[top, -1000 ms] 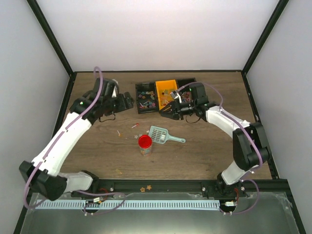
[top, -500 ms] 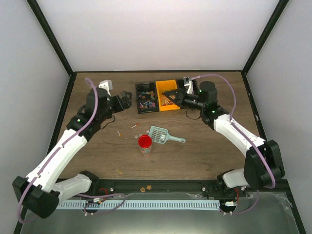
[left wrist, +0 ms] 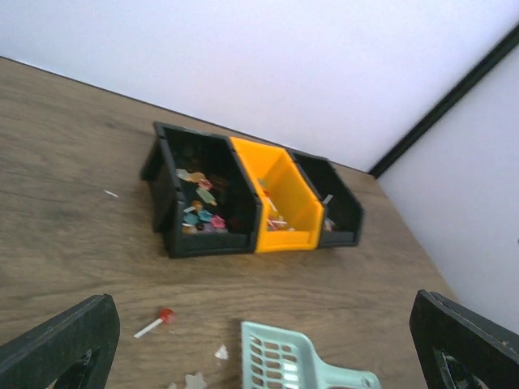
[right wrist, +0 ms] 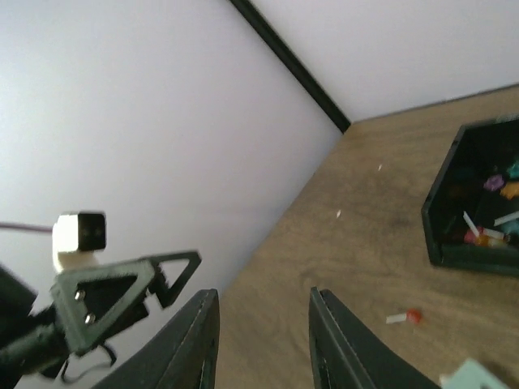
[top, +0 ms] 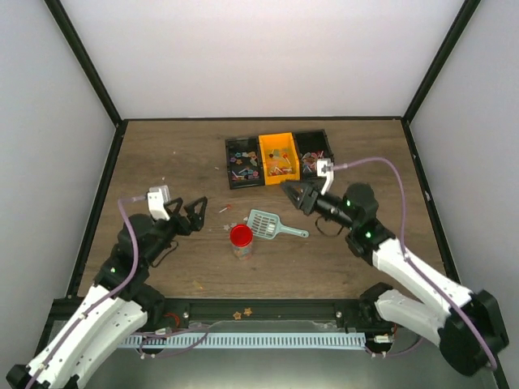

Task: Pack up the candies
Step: Close the bottle lid on the packing bottle.

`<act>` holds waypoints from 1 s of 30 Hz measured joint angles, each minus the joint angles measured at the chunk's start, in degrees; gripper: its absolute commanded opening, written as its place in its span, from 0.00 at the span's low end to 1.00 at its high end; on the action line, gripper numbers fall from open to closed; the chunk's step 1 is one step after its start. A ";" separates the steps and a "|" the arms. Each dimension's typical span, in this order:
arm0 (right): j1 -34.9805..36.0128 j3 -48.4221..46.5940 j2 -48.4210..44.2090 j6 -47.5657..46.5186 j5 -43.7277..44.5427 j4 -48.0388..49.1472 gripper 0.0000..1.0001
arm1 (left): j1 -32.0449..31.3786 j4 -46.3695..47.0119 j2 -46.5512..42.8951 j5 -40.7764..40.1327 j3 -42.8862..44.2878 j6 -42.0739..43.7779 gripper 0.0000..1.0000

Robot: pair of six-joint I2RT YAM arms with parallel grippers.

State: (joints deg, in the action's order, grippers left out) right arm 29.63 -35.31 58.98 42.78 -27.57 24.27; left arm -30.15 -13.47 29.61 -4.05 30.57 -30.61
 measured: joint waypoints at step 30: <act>7.45 16.81 -18.95 -6.56 8.96 -4.81 0.11 | -18.91 17.94 -28.98 0.94 -29.16 -0.22 1.00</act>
State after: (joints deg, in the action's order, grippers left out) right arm 37.08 -18.50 40.03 36.23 -18.61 19.46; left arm -49.06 4.47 0.62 -3.11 1.41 -30.83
